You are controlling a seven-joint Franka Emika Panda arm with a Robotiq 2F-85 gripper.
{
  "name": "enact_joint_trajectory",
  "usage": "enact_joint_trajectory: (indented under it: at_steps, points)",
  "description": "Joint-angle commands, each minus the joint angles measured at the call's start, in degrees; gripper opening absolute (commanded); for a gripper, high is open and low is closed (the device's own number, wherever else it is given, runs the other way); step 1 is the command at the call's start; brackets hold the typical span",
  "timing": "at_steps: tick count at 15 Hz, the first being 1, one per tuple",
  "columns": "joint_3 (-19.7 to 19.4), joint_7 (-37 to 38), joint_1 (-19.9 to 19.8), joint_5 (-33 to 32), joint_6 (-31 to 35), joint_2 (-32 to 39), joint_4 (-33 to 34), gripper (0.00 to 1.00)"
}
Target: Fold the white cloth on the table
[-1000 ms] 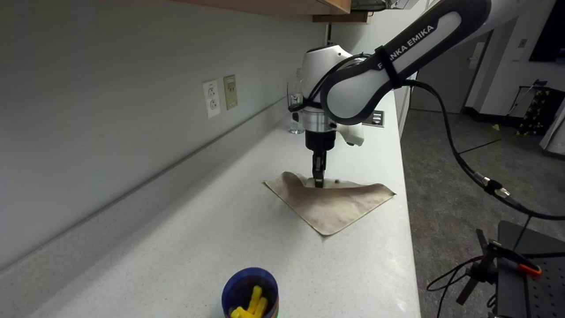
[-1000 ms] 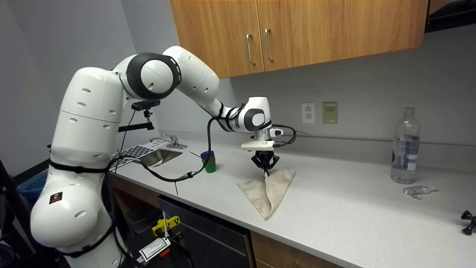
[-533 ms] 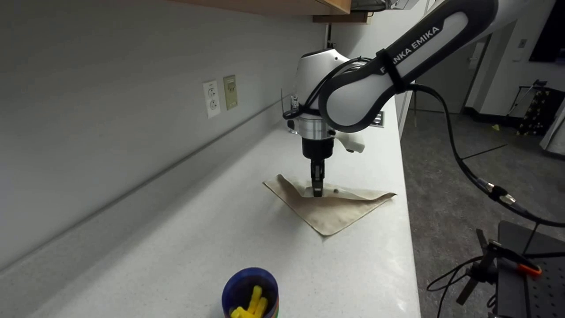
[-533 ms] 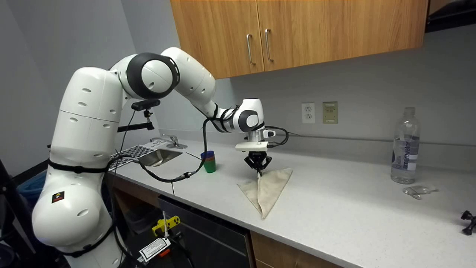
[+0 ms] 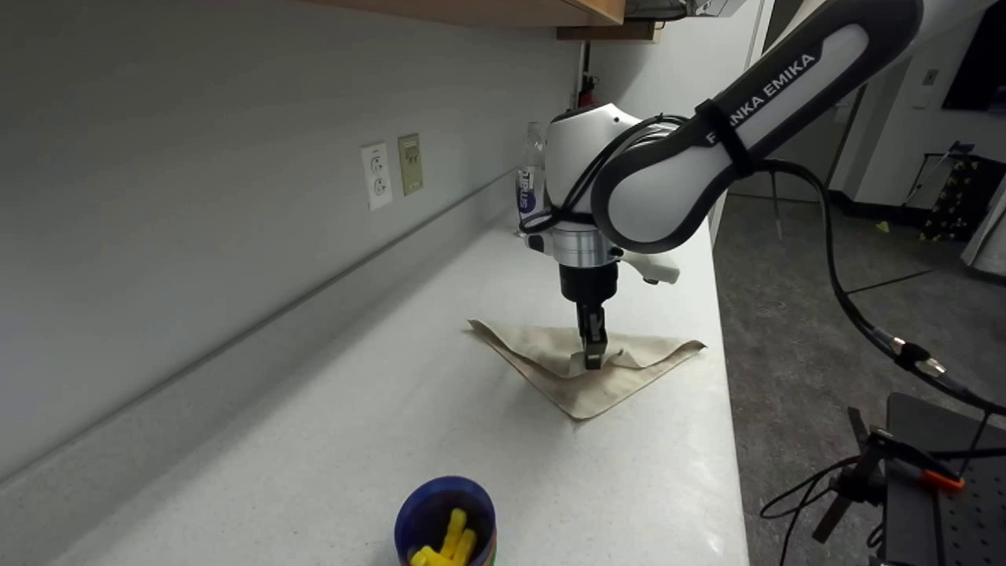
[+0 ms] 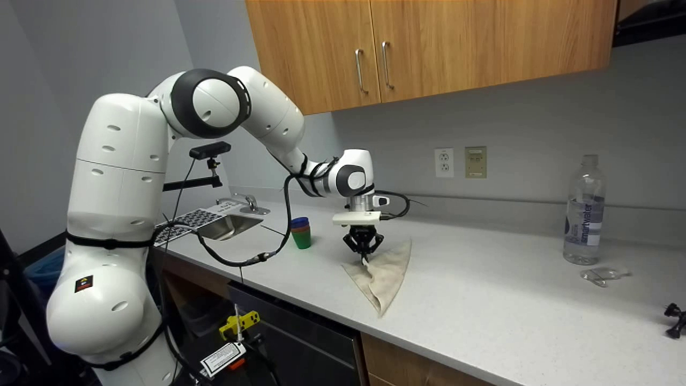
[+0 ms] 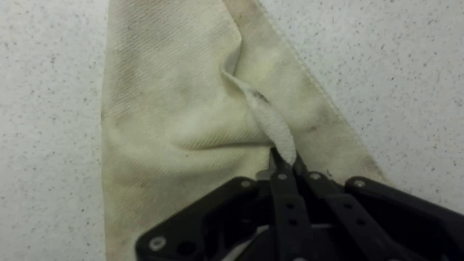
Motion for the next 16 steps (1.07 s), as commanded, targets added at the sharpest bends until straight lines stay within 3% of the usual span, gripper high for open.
enact_joint_trajectory:
  at_steps: [1, 12, 13, 14, 16]
  points:
    - [0.4, -1.6, 0.3, 0.2, -0.3, -2.6, -2.2, 0.01]
    - [1.4, 2.0, 0.6, 4.5, 2.6, -2.2, -1.8, 0.01]
    - [1.2, 2.5, 0.7, 4.1, 2.5, -2.2, -1.8, 0.28]
    - [1.1, 2.7, 0.7, 4.0, 2.6, -2.2, -1.9, 0.29]
    - [0.9, 3.2, 0.8, 3.6, 2.3, -2.5, -2.0, 0.43]
